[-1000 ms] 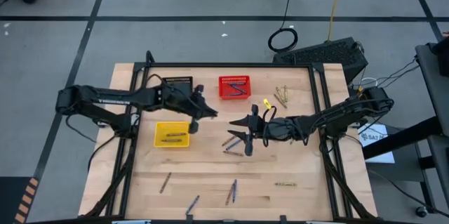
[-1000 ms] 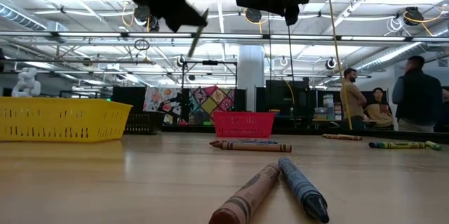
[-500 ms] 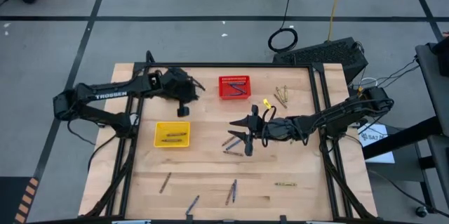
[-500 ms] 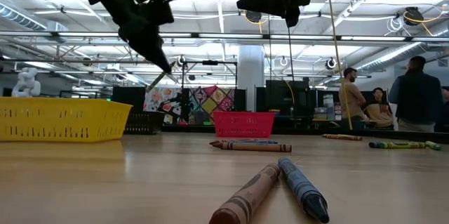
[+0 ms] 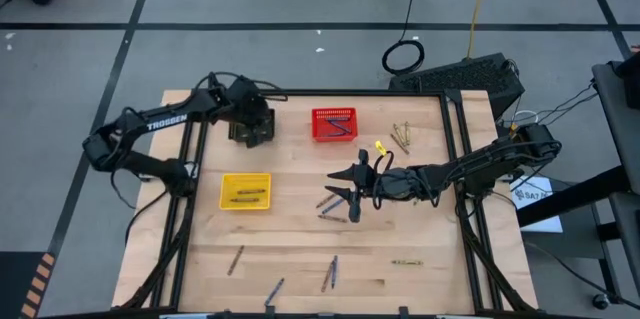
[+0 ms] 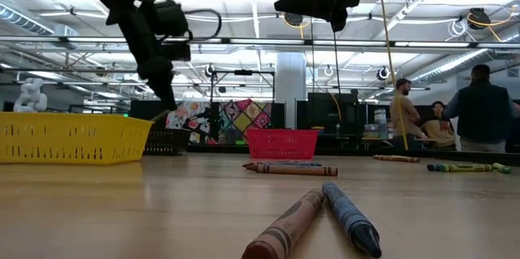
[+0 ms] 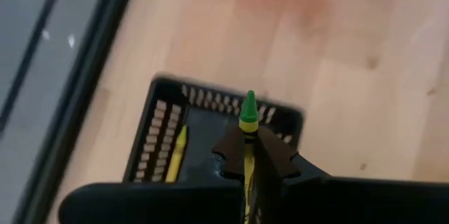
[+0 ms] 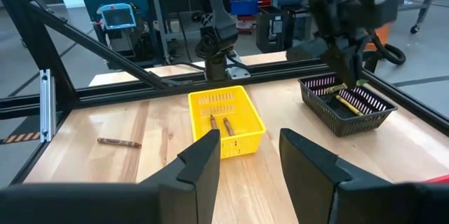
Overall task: Sort crayons
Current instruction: Put the green crayon into the black basket
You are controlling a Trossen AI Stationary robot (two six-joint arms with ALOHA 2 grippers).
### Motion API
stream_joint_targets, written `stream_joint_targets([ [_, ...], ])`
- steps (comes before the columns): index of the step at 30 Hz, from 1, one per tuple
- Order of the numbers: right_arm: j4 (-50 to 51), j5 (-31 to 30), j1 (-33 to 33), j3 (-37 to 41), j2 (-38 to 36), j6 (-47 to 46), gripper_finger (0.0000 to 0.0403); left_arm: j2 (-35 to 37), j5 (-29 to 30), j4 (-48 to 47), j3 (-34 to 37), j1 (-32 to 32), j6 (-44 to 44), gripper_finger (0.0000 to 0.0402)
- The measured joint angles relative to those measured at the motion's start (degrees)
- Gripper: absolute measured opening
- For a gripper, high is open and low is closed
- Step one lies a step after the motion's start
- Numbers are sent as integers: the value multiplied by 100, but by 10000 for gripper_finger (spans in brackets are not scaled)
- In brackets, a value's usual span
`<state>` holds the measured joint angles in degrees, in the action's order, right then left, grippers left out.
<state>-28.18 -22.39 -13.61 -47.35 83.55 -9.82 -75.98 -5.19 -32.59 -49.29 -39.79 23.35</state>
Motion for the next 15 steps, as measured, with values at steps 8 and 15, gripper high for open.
stream_joint_targets([
  [8, 26, 0, 0, 0, 2, 0, 135, -550, 188, -27, 1, -336, -7, 17],
  [15, 89, 1, 0, 0, 2, 0, 135, -547, 239, 15, 1, -336, -7, 53],
])
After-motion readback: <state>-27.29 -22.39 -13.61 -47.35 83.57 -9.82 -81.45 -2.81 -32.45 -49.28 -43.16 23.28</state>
